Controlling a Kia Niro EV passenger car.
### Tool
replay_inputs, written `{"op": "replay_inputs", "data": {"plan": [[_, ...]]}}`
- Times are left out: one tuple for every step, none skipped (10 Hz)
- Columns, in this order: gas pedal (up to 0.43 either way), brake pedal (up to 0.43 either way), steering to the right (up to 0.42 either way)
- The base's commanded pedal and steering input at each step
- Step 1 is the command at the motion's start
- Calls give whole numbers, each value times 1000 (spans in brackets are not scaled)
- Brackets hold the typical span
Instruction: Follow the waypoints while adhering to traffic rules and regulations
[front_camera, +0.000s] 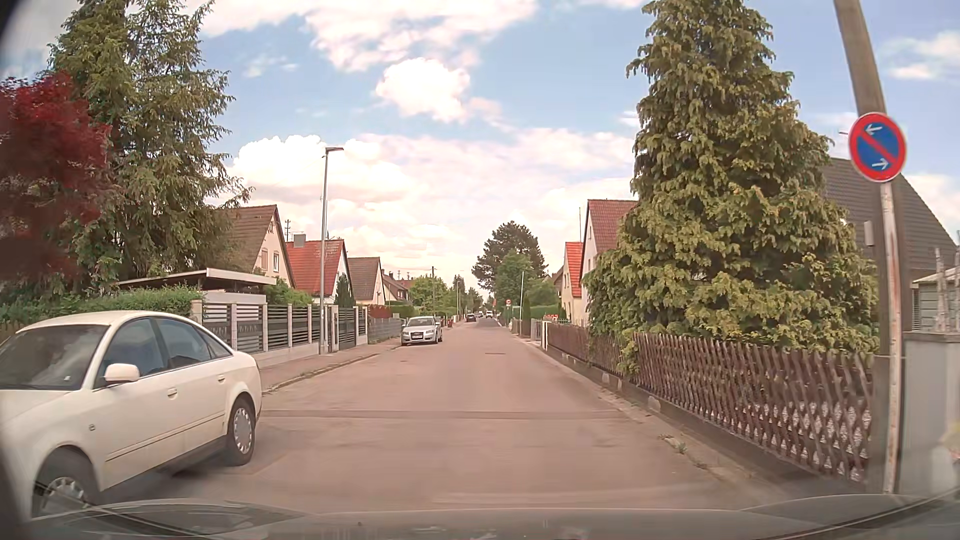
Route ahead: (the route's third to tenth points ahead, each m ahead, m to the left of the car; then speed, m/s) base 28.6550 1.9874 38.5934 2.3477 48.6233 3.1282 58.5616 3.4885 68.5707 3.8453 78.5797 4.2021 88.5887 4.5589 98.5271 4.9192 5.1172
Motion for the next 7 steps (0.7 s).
{"op": "replay_inputs", "data": {"plan": [[79,18,-32],[79,18,-24],[79,18,-19],[79,18,-18],[79,18,-18],[79,18,-18],[79,18,-16]]}}
